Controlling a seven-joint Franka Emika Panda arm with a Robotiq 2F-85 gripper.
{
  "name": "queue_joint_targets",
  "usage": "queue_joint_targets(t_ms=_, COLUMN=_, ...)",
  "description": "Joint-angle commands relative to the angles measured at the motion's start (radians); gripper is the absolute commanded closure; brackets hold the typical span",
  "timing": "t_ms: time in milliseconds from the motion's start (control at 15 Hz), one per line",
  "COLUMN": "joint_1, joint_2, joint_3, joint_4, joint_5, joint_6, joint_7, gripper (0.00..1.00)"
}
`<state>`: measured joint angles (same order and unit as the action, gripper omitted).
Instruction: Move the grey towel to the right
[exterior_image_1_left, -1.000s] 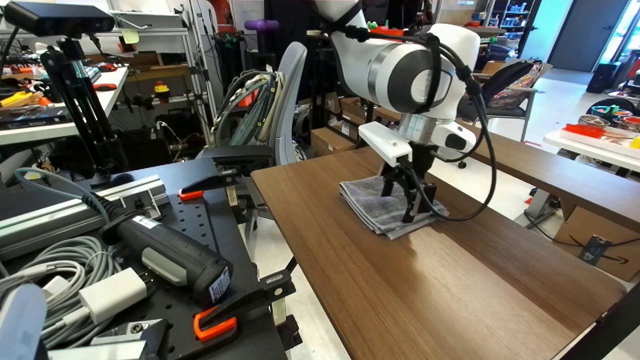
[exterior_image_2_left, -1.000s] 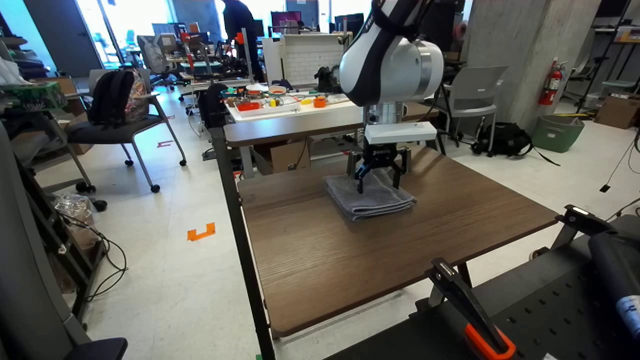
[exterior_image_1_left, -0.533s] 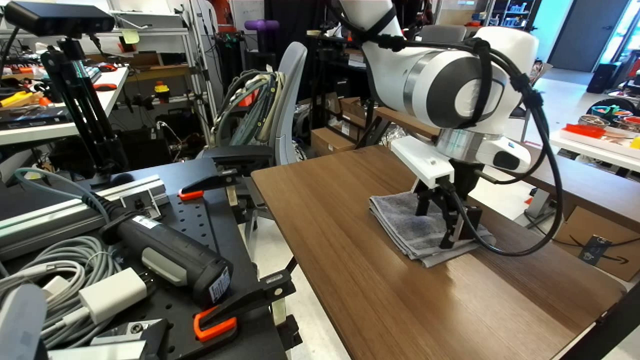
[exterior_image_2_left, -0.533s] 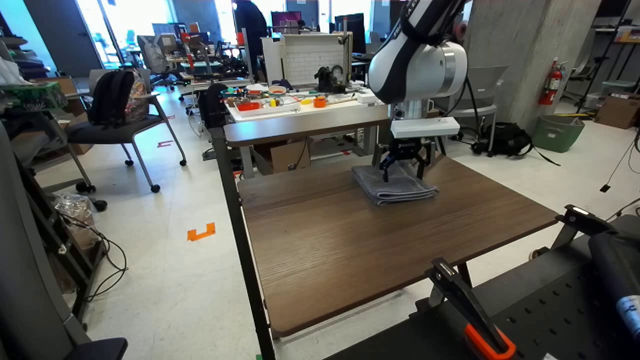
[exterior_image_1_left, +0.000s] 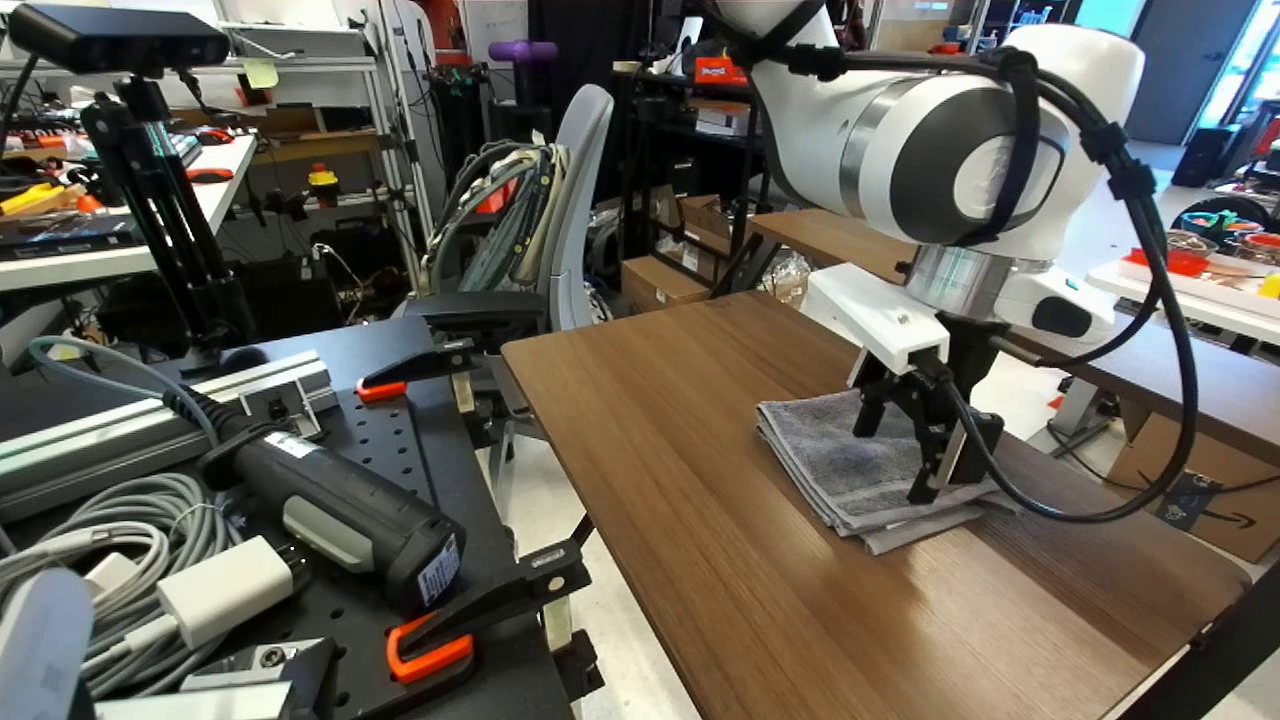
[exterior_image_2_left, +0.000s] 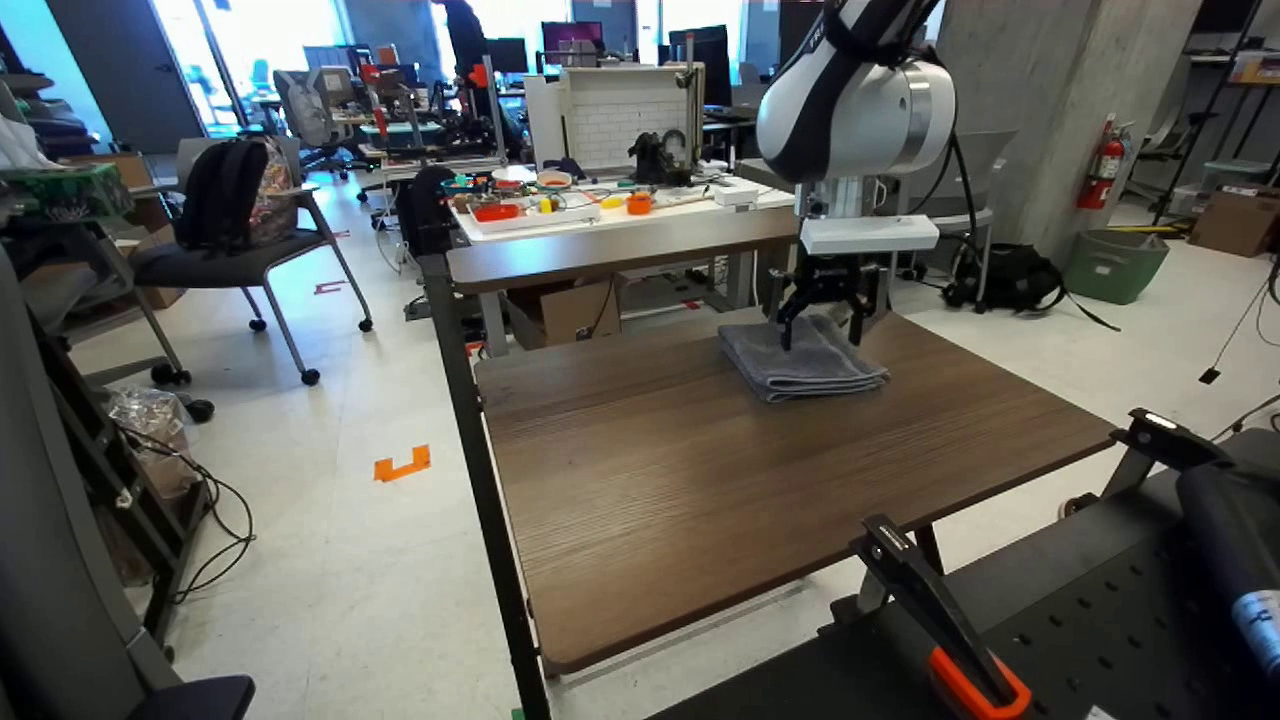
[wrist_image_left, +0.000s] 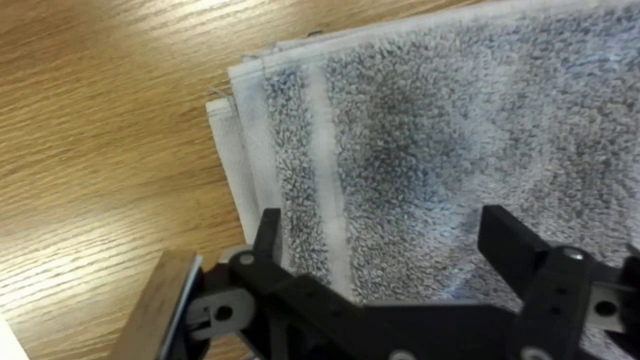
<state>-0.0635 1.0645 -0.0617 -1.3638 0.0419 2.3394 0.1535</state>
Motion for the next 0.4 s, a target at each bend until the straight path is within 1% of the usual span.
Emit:
queue_joint_targets(t_ms=0, joint_1=-0.021, joint_2=-0.125, joint_3=0.030, joint_4=-0.136, joint_5=0.007, joint_6=-0.009, joint_7=-0.094, gripper=0.00)
queue_joint_targets(t_ms=67, joint_1=-0.016, joint_2=-0.132, joint_3=0.024, joint_4=-0.145, joint_5=0.000, joint_6=-0.005, joint_7=-0.102, gripper=0.00)
queue_joint_targets(t_ms=133, joint_1=0.000, joint_2=-0.113, joint_3=0.006, joint_4=-0.122, joint_5=-0.010, joint_6=-0.016, joint_7=-0.081, gripper=0.00)
queue_joint_targets(t_ms=200, joint_1=-0.001, joint_2=-0.082, joint_3=0.006, joint_4=-0.082, joint_5=-0.002, joint_6=-0.003, joint_7=-0.065, gripper=0.00)
queue_joint_targets(t_ms=333, joint_1=-0.001, joint_2=-0.090, joint_3=0.006, joint_4=-0.095, joint_5=-0.003, joint_6=-0.004, joint_7=-0.067, gripper=0.00)
